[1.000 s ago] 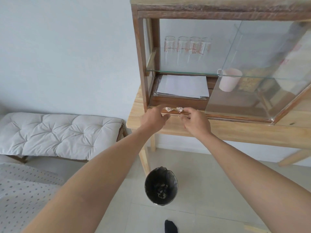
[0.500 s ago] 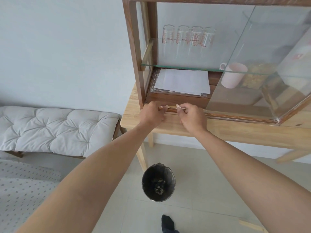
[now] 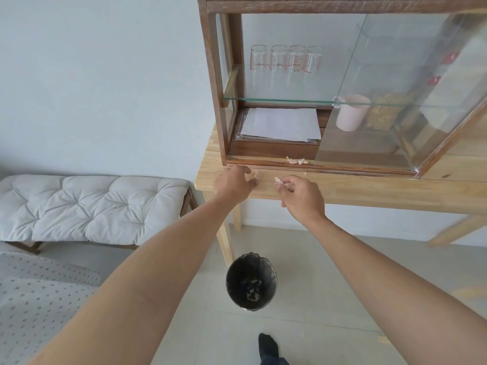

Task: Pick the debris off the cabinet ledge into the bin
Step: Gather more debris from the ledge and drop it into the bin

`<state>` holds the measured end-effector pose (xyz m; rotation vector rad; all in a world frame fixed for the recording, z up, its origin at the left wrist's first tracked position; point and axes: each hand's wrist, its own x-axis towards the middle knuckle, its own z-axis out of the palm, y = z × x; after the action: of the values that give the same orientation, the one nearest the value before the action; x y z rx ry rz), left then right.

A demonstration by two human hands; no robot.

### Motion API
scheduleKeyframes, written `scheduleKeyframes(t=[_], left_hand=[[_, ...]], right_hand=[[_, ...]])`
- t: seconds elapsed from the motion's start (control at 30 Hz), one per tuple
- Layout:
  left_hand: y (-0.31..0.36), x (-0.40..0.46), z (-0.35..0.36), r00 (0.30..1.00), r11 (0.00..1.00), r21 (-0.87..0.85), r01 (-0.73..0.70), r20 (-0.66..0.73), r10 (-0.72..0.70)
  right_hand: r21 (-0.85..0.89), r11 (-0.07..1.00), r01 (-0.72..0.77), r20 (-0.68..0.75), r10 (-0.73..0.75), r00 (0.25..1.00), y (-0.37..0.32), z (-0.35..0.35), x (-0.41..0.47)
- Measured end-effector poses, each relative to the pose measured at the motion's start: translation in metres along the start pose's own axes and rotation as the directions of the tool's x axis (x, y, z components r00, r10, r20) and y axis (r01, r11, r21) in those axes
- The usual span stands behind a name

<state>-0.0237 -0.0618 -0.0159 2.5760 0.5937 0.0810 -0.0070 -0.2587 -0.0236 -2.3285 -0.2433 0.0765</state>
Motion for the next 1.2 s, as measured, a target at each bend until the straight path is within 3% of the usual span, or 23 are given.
scheduleKeyframes(t=[0.73, 0.93, 1.07, 1.2], left_hand=[[0.001, -0.006, 0.012, 0.998, 0.997, -0.061, -0.055, -0.033, 0.053], [-0.018, -0.031, 0.013, 0.996, 0.974, -0.210, -0.085, -0.025, 0.082], [-0.044, -0.055, 0.023, 0.992, 0.956, -0.274, -0.107, 0.031, 0.120], [-0.071, -0.072, 0.033, 0.991, 0.967, -0.253, -0.029, 0.120, 0.061]], right_hand=[[0.089, 0.996, -0.018, 0.125, 0.007, 0.992, 0.046, 0.015, -0.029], [0.090, 0.996, -0.021, 0.152, 0.008, 0.988, 0.049, 0.022, -0.042], [0.061, 0.997, -0.044, 0.188, 0.032, 0.982, 0.058, 0.033, -0.054], [0.026, 0.999, -0.046, 0.252, 0.038, 0.967, 0.067, 0.048, -0.061]])
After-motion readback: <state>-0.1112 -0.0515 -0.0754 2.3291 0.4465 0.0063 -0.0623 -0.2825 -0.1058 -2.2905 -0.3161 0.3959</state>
